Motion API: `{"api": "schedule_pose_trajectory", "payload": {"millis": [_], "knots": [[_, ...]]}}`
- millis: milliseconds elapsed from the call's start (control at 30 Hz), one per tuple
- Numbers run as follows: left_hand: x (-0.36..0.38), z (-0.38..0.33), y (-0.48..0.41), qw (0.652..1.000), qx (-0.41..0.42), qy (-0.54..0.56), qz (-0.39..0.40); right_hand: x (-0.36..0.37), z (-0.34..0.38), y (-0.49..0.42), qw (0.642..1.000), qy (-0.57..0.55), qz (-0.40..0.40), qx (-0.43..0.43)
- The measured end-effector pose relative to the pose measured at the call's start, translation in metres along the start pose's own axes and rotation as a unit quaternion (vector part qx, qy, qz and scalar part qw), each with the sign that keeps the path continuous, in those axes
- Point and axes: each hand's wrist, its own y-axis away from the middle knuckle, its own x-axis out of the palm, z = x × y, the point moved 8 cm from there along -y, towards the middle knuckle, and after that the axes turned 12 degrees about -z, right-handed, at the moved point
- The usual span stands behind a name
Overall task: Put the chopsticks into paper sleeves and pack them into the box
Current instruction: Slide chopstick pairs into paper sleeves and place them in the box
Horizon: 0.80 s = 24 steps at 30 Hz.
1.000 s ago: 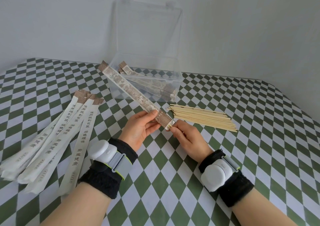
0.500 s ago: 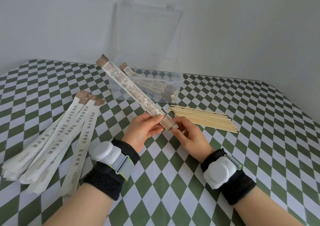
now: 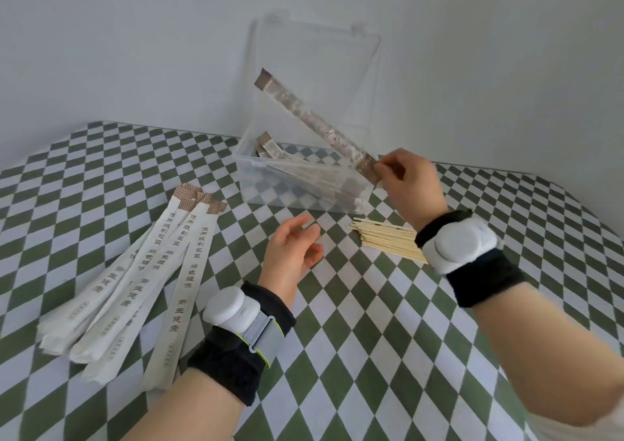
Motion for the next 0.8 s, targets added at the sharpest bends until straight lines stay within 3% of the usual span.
{"api": "schedule_pose_trajectory", "payload": {"millis": [167, 333, 400, 500, 667, 800], "knots": [[-0.008, 0.006, -0.008, 0.996, -0.049, 0.063, -0.039, 0.021, -0.007, -0.049, 0.976, 0.197, 0.073, -0.063], [-0.01, 0.008, -0.013, 0.994, -0.063, 0.073, -0.049, 0.052, 0.0, -0.058, 0.961, 0.223, 0.125, -0.107], [-0.01, 0.008, -0.012, 0.994, -0.064, 0.071, -0.054, 0.066, -0.003, -0.056, 0.941, 0.259, 0.183, -0.121], [-0.011, 0.007, -0.011, 0.994, -0.063, 0.064, -0.059, 0.072, -0.013, -0.046, 0.919, 0.292, 0.254, -0.068], [-0.01, 0.005, -0.011, 0.994, -0.058, 0.064, -0.066, 0.062, -0.01, -0.043, 0.95, 0.221, 0.213, -0.059], [-0.011, 0.001, -0.007, 0.996, -0.043, 0.045, -0.068, 0.028, 0.01, -0.03, 0.983, 0.1, 0.094, -0.119]]}}
